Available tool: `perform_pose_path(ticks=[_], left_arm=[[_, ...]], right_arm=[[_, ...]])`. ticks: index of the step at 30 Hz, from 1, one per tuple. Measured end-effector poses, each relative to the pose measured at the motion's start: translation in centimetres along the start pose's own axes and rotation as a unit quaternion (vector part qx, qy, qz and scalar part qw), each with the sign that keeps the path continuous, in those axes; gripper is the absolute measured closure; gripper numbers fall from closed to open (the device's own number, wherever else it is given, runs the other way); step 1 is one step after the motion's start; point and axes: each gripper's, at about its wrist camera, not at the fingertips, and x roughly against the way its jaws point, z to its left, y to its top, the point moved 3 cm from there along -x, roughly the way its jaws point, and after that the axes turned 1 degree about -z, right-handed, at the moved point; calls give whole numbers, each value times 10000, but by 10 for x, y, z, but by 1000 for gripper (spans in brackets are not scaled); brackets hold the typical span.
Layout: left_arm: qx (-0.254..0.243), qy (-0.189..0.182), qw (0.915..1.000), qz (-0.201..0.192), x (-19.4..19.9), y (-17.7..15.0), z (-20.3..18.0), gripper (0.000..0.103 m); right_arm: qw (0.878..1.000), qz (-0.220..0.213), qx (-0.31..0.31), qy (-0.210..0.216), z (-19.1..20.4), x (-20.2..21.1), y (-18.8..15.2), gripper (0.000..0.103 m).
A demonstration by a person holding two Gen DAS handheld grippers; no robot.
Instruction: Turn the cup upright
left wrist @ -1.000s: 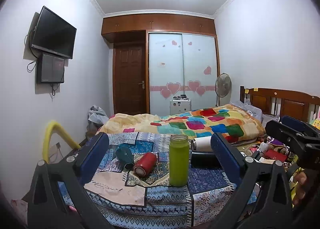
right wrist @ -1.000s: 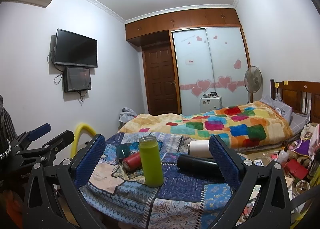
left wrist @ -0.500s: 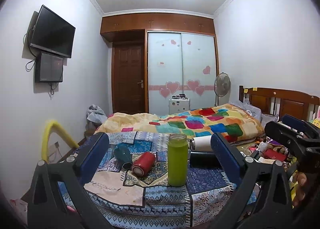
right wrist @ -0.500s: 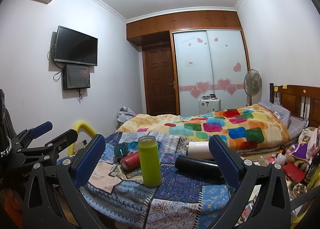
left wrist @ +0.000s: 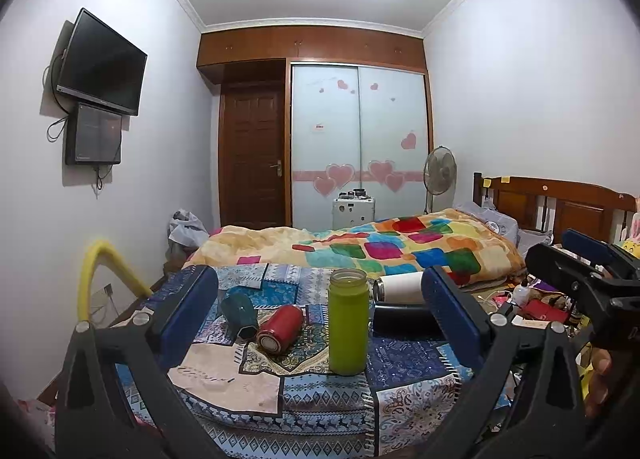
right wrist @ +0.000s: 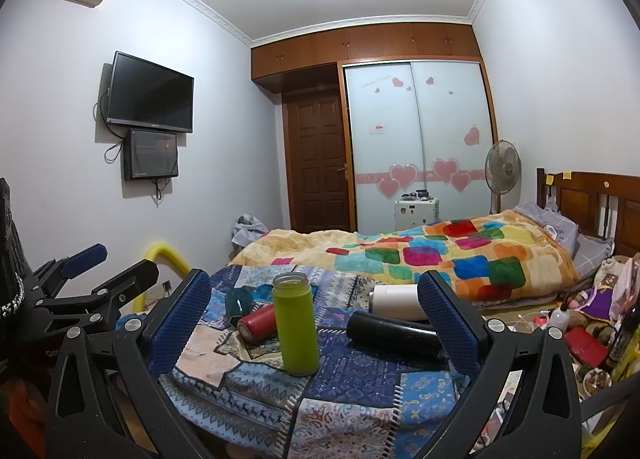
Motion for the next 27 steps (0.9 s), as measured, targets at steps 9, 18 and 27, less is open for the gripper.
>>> perform_pose_path(ticks=[9,18,27], left_arm=[[-14,-41,10000,-21,-1,0,-2,0],[-4,-84,10000,11,-1,0,-2,0],[-2,-124,9999,82,-2,-2,-1,0]], right_arm=[[10000,-29,-1,-22,-2,2,3,0],[10000,-28,-28,0,-3,3,4,0],[10000,-36,-35,0,-2,2,4,0]])
